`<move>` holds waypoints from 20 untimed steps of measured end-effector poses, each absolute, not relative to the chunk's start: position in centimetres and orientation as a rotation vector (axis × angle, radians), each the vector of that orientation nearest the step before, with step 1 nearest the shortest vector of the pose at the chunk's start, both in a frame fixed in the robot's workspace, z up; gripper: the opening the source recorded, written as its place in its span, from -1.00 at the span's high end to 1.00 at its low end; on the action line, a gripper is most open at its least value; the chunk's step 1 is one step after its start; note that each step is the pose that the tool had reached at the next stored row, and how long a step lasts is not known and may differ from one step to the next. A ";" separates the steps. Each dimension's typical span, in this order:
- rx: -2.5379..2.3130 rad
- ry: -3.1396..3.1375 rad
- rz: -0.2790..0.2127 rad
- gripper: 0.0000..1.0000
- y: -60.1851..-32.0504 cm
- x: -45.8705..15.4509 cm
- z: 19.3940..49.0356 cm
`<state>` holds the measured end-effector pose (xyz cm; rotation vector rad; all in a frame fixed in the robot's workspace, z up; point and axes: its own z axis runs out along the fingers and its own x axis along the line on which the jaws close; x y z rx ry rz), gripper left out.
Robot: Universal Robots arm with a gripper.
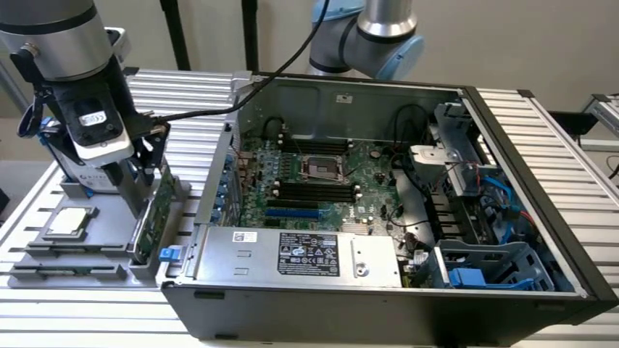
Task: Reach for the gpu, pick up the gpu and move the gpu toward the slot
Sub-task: 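Pick up the gpu and move the gpu toward the slot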
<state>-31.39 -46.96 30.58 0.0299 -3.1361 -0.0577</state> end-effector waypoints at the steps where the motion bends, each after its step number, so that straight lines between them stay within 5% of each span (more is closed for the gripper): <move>1: 0.030 -3.136 -0.058 0.04 -47.0 -31.4 30.4; 20: 0.030 -3.136 -0.055 0.04 -47.0 -31.4 27.0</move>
